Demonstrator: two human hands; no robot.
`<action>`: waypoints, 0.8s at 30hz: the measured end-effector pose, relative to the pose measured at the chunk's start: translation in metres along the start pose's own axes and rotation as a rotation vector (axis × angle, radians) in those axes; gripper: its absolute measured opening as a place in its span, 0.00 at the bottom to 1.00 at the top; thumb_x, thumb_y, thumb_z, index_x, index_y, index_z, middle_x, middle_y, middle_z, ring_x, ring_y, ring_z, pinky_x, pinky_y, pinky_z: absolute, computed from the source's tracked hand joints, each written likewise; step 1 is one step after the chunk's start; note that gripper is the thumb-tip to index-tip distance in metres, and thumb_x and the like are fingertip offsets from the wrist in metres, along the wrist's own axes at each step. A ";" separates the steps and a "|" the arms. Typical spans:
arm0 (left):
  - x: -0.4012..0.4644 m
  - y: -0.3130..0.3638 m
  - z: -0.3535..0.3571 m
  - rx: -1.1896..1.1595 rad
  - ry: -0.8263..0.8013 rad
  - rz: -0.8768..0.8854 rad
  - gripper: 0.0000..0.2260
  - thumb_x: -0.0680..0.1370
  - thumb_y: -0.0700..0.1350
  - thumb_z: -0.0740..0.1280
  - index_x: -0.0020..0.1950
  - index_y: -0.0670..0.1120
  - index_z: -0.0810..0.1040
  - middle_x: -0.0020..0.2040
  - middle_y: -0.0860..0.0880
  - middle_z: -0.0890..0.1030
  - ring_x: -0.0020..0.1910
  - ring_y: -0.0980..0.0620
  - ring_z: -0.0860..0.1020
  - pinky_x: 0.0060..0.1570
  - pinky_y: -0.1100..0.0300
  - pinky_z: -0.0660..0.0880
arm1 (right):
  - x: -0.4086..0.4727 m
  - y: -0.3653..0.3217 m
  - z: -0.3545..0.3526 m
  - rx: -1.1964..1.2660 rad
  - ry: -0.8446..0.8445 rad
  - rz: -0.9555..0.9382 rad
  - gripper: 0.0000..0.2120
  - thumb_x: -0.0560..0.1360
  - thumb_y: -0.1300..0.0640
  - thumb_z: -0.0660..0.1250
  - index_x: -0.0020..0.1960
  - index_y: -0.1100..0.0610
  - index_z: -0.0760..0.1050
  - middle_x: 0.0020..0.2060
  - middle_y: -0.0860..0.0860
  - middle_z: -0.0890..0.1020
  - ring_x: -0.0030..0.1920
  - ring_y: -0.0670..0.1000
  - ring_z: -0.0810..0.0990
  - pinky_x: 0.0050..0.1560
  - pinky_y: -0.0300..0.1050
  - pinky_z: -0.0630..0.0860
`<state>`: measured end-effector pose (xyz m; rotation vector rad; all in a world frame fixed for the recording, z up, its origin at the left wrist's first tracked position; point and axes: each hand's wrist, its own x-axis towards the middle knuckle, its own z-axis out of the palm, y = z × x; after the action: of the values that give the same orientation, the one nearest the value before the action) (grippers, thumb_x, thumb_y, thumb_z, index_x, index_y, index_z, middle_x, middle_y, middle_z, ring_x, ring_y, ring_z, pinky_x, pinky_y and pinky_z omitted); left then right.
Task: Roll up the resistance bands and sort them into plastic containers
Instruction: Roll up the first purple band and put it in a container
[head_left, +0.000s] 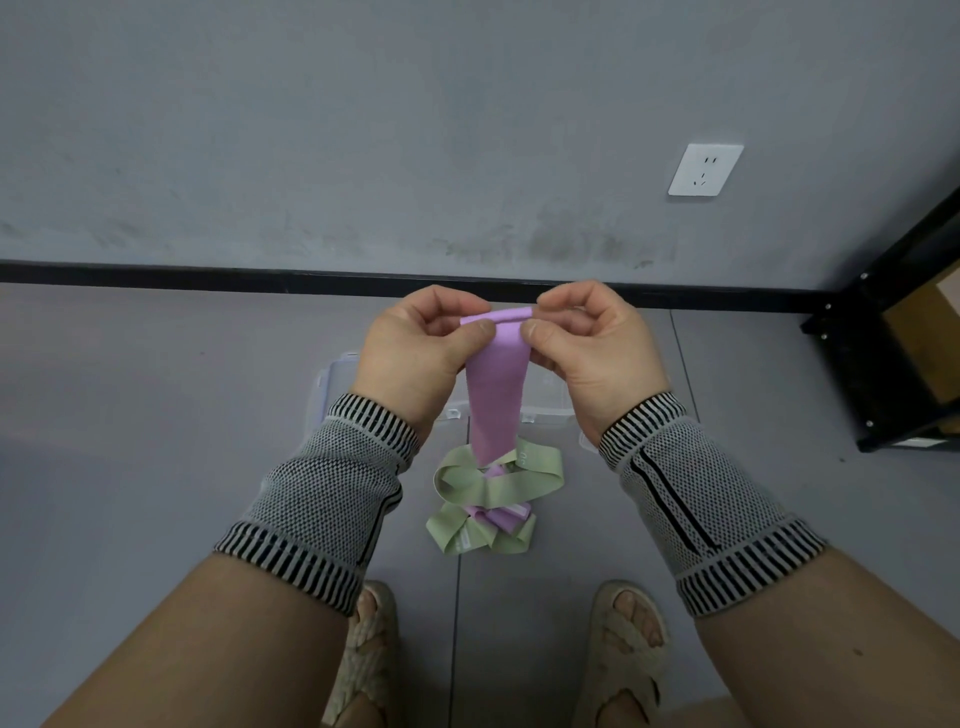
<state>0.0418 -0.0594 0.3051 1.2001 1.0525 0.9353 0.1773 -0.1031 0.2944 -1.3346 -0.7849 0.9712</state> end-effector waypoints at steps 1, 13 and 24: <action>0.000 0.000 0.000 0.005 0.006 0.001 0.08 0.73 0.32 0.68 0.40 0.46 0.78 0.34 0.49 0.81 0.33 0.56 0.77 0.36 0.64 0.74 | 0.000 0.000 0.000 -0.010 0.010 -0.004 0.10 0.70 0.70 0.70 0.40 0.55 0.76 0.34 0.53 0.83 0.39 0.53 0.82 0.49 0.53 0.81; -0.001 0.000 -0.001 0.031 0.003 0.024 0.09 0.72 0.33 0.69 0.40 0.47 0.79 0.39 0.47 0.83 0.39 0.52 0.79 0.43 0.58 0.76 | 0.000 -0.001 0.002 -0.051 0.036 -0.026 0.08 0.71 0.67 0.71 0.38 0.56 0.76 0.34 0.56 0.83 0.36 0.53 0.82 0.45 0.52 0.81; 0.000 -0.001 -0.004 0.152 0.026 0.000 0.04 0.73 0.39 0.71 0.45 0.45 0.79 0.31 0.54 0.82 0.30 0.62 0.77 0.35 0.67 0.73 | 0.000 -0.001 -0.001 -0.058 -0.041 -0.035 0.07 0.72 0.68 0.70 0.40 0.58 0.79 0.36 0.54 0.83 0.39 0.50 0.81 0.46 0.48 0.81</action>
<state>0.0384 -0.0587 0.3036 1.3157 1.1610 0.8852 0.1786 -0.1037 0.2950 -1.3494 -0.8707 0.9570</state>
